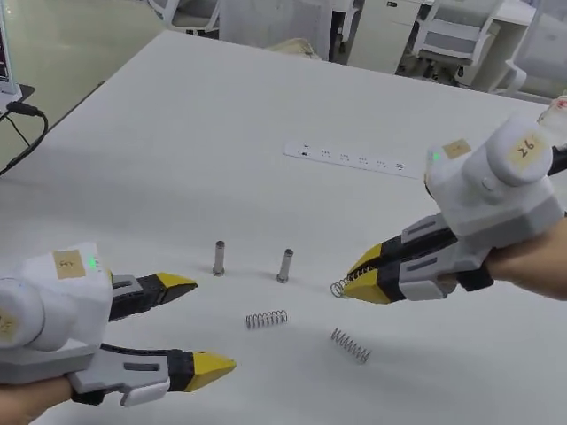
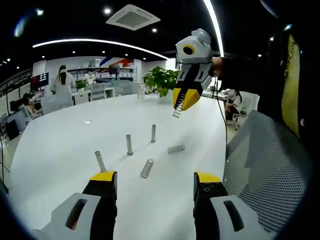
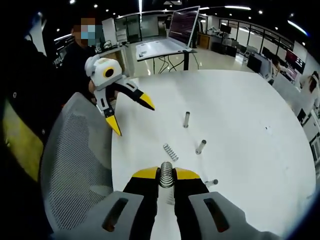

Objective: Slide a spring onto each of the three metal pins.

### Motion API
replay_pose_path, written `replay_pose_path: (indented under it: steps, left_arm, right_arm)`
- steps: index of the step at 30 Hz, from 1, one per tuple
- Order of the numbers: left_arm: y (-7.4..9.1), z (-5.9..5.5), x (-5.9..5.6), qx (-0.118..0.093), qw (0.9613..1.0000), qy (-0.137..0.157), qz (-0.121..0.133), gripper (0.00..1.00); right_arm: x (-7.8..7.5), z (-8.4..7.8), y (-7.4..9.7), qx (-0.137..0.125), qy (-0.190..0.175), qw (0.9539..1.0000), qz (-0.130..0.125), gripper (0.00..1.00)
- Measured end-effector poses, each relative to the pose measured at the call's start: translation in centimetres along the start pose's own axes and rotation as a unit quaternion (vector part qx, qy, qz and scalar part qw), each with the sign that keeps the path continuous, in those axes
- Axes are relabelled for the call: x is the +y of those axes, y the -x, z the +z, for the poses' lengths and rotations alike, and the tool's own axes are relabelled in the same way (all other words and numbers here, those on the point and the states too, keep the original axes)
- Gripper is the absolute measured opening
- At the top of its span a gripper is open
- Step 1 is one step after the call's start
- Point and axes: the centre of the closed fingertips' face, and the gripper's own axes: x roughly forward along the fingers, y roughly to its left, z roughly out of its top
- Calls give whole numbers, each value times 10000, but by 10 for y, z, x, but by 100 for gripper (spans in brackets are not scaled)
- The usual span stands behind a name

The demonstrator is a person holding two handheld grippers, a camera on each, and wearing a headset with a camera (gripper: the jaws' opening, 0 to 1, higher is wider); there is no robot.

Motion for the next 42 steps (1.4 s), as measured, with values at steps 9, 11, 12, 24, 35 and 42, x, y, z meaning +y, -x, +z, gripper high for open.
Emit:
replay_pose_path:
  steps: [9, 11, 12, 24, 35, 42]
  left_arm:
    - [6, -6, 8, 35, 9997, -5, 251, 62]
    - [7, -7, 9, 52, 9996, -14, 285, 63]
    - [7, -8, 10, 58, 9995, -17, 311, 64]
    - [11, -10, 13, 68, 9994, -34, 349, 65]
    - [11, -10, 10, 59, 9994, -49, 341, 66]
    - [11, -8, 11, 44, 9994, -58, 351, 66]
  right_arm:
    - [-13, -2, 6, 98, 7, 9999, -112, 8]
    - [-18, -2, 9, 138, 18, 9998, -139, 8]
    - [-20, -3, 10, 176, 37, 9997, -164, 8]
    - [-53, -3, 19, 653, 239, 9972, -274, 8]
    - [-79, -20, 5, 1388, 344, 9897, -73, 8]
    - [-85, -28, -4, 1735, 424, 9839, 43, 8]
